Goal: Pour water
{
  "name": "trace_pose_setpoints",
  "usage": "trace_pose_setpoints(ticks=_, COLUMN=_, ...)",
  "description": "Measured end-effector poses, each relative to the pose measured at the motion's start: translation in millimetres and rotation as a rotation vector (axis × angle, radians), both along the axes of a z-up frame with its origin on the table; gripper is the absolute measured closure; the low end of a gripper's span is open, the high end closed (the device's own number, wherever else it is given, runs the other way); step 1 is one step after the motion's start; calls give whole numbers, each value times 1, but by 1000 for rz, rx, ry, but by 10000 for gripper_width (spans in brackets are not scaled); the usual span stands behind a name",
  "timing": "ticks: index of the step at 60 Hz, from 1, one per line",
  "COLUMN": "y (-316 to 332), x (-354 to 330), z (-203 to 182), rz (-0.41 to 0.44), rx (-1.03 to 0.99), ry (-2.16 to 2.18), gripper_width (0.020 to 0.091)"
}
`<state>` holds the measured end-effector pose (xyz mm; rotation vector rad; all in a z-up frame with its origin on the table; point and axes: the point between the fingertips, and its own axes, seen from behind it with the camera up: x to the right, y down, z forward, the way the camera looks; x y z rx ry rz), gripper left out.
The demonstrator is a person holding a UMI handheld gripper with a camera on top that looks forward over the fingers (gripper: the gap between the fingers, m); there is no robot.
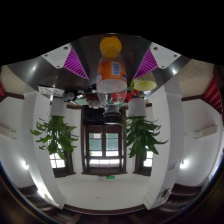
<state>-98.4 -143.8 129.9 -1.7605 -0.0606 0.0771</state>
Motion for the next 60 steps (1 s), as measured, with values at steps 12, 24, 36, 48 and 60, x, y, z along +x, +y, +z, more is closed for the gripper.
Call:
trace_pose_setpoints(ticks=12, y=26, x=3, z=-4, rz=-27, rx=2, ry=-8, gripper_width=413)
trace_pose_setpoints(ticks=24, y=38, x=-4, z=-6, rz=-31, rx=20, ry=-22, gripper_width=627)
trace_pose_setpoints(ticks=36, y=42, x=-5, z=-7, rz=-67, rx=7, ry=-35, gripper_width=774)
trace_pose_setpoints(ticks=48, y=41, x=-8, z=-7, rz=-31, rx=8, ry=-49, gripper_width=775)
trace_pose_setpoints(ticks=60, y=65, x=13, z=1, rz=50, rx=-32, ry=-317, gripper_width=775)
